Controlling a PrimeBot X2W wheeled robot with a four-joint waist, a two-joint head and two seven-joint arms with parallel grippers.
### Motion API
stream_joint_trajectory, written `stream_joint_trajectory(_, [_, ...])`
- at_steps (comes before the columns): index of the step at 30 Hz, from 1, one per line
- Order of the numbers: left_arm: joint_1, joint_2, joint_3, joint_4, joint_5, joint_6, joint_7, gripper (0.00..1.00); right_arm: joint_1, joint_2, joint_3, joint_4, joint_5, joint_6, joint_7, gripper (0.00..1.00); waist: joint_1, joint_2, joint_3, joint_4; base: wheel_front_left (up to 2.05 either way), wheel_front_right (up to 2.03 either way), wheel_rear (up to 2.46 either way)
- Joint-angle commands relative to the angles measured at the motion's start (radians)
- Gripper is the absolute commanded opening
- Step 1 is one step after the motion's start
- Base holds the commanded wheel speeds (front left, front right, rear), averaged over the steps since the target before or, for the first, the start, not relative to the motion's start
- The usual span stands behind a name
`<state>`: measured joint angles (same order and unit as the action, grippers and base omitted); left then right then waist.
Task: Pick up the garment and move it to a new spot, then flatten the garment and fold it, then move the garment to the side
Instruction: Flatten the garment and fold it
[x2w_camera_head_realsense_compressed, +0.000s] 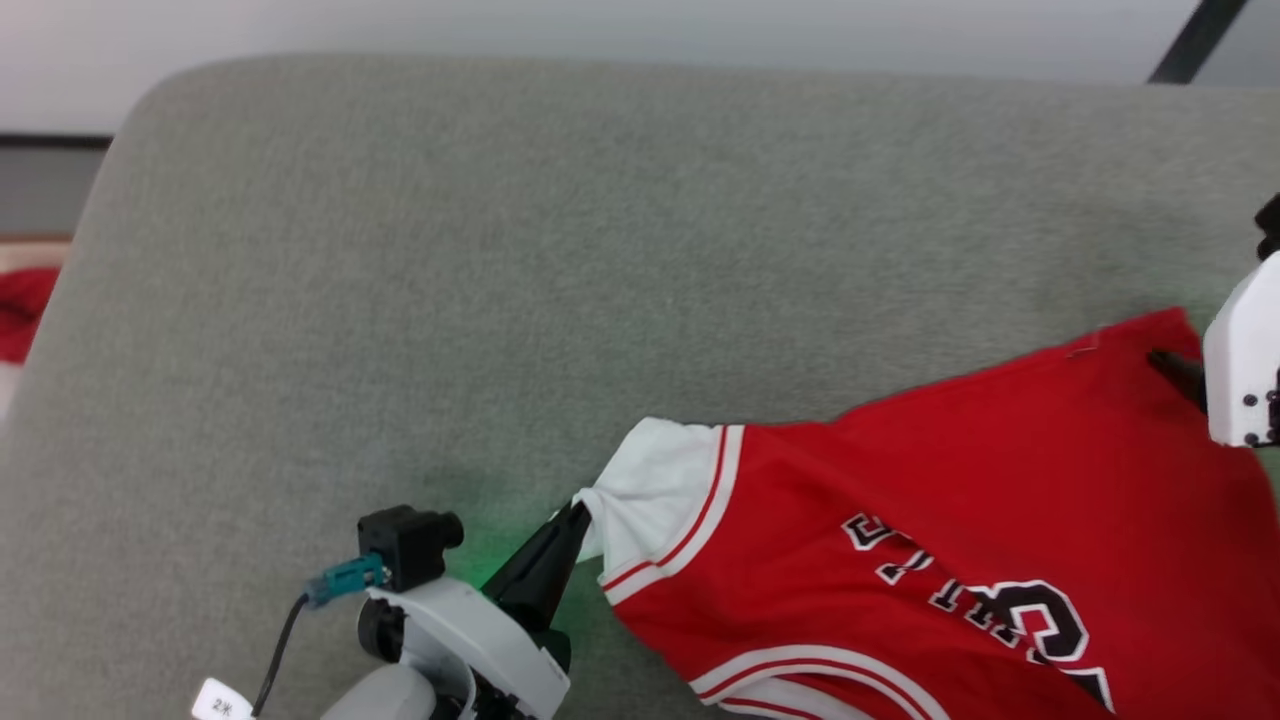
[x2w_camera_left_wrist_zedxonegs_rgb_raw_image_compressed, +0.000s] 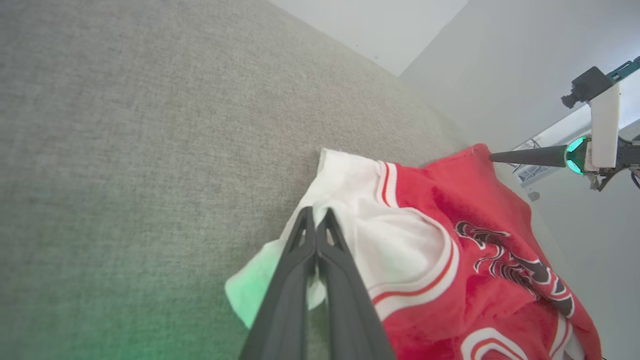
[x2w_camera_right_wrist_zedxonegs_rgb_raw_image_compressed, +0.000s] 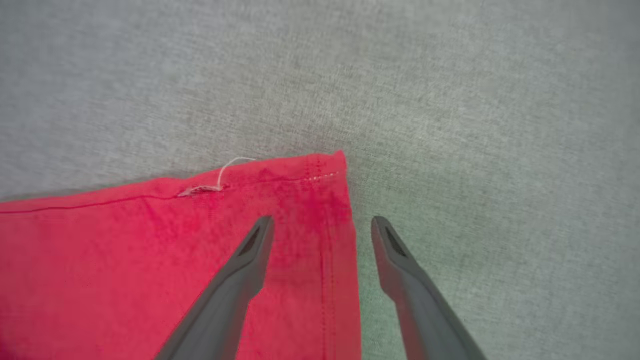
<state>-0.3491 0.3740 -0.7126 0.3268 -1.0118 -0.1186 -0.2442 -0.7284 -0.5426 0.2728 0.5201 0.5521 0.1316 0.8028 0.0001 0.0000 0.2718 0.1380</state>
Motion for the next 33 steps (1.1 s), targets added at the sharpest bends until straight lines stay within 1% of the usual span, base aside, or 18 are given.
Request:
stream_joint_trajectory(1, [-0.012,-0.004,0.000,0.000,0.007,-0.006,-0.004,0.00,-0.014,-0.004,0.019,0.016,-0.004,-0.001,-0.007,1.00,-0.0001,0.0000,0.047,0.041,0.00,0.00,0.00])
stream_joint_trajectory(10, [-0.040,-0.010,-0.002,0.006,0.009,-0.010,-0.011,0.00,-0.075,-0.022,0.155,0.148,0.053,-0.001,-0.048,1.00,-0.0001,0.0000,0.093,0.035,0.00,0.00,0.00])
stream_joint_trajectory(11, [-0.041,-0.010,-0.002,0.008,0.009,-0.011,-0.011,0.00,-0.079,-0.022,0.167,0.159,0.063,-0.002,-0.049,0.58,-0.0001,0.0000,0.094,0.033,0.00,0.00,0.00])
stream_joint_trajectory(12, [-0.043,-0.009,-0.003,0.009,0.008,-0.011,-0.010,0.00,-0.082,-0.023,0.180,0.167,0.076,-0.002,-0.050,0.32,-0.0001,0.0000,0.095,0.031,0.00,0.00,0.00])
stream_joint_trajectory(13, [-0.045,-0.010,-0.003,0.009,0.007,-0.012,-0.011,0.00,-0.088,-0.025,0.189,0.174,0.093,-0.002,-0.058,0.00,-0.0001,0.0000,0.096,0.029,0.00,0.00,0.00])
stream_joint_trajectory(16, [-0.049,-0.012,-0.003,0.010,0.001,-0.013,-0.013,0.00,-0.110,-0.020,0.203,0.180,0.130,-0.001,-0.101,0.00,-0.0001,0.0000,0.087,0.021,0.00,0.00,0.00])
stream_joint_trajectory(18, [-0.053,-0.008,-0.003,0.007,0.007,-0.014,-0.015,0.00,-0.129,-0.016,0.194,0.184,0.157,-0.001,-0.146,0.00,-0.0001,0.0000,0.076,0.015,0.00,0.00,0.00])
stream_joint_trajectory(24, [-0.089,0.027,0.016,-0.013,0.014,-0.012,-0.016,0.00,-0.180,-0.005,0.175,0.178,0.224,-0.001,-0.282,0.00,-0.0001,0.0000,0.037,-0.010,0.00,0.00,0.00])
stream_joint_trajectory(29, [-0.205,0.071,0.045,-0.031,0.040,-0.013,0.001,0.00,-0.244,0.025,0.111,0.211,0.276,-0.001,-0.430,0.00,-0.0001,0.0000,0.017,-0.038,0.00,0.00,0.00])
stream_joint_trajectory(33, [-0.349,0.104,0.085,-0.013,0.051,-0.013,0.025,0.00,-0.332,0.053,0.047,0.268,0.261,-0.001,-0.566,0.00,-0.0001,0.0000,0.018,-0.063,0.00,0.00,0.00])
